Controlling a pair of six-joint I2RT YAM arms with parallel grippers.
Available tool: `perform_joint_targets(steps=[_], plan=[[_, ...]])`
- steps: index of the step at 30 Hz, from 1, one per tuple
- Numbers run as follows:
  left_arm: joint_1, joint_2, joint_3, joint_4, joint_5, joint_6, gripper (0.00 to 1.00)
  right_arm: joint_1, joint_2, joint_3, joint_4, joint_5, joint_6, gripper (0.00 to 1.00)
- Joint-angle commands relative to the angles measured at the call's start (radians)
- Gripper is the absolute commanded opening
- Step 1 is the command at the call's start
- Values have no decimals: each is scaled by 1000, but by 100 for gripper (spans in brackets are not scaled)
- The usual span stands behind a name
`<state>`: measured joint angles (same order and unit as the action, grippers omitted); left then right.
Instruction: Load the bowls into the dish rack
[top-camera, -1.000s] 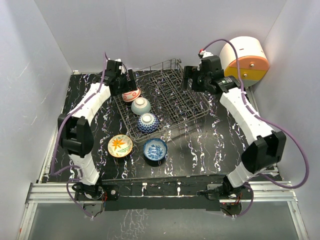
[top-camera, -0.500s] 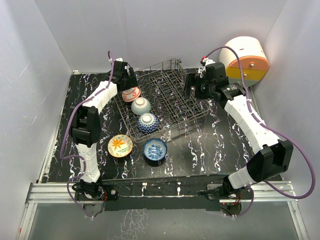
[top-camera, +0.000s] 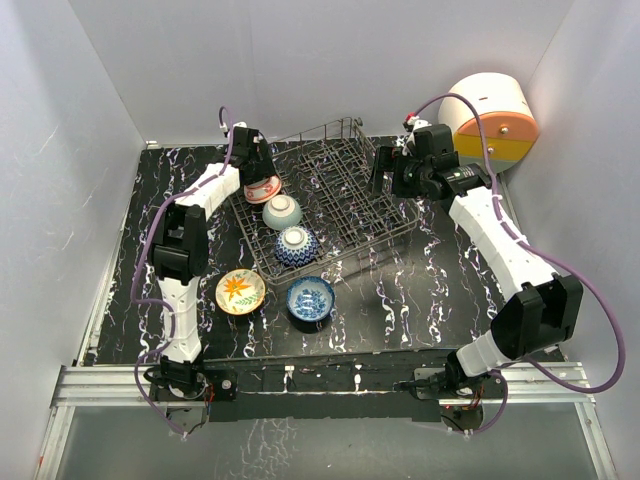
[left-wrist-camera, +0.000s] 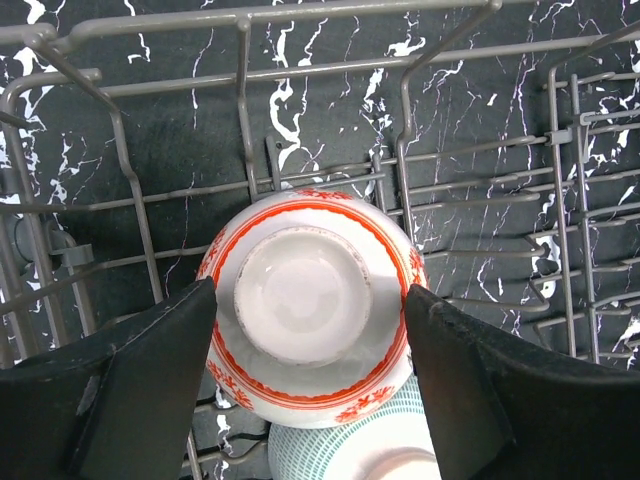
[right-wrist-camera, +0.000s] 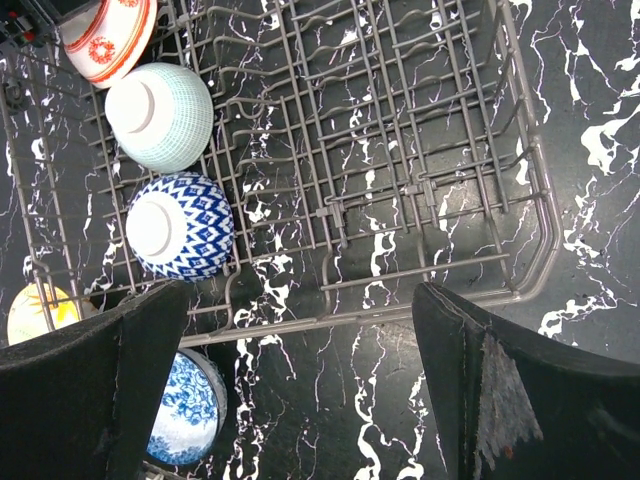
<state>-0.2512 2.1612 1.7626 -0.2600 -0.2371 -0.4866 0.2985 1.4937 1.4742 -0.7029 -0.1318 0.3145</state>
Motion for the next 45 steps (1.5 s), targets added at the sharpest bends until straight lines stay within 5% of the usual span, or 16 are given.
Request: perform_joint_targets(steps=[1,7,17,31,45], plan=[[16,-33,2,12,-24,-3,73,-15,10,8,39,-17,-2,100],[19,-12,15,24,11,-6,64,-21,26,18,35,-15,4,100],[19,-30,-9,36,30,-10,2,-33,37,24,26,-6,15,99],[19,-83,74,94,-62,58,0,-36,45,16,28,-6,27,99],[18,-73,-4,215,-98,115,0,-39,57,8,29,-18,28,98]])
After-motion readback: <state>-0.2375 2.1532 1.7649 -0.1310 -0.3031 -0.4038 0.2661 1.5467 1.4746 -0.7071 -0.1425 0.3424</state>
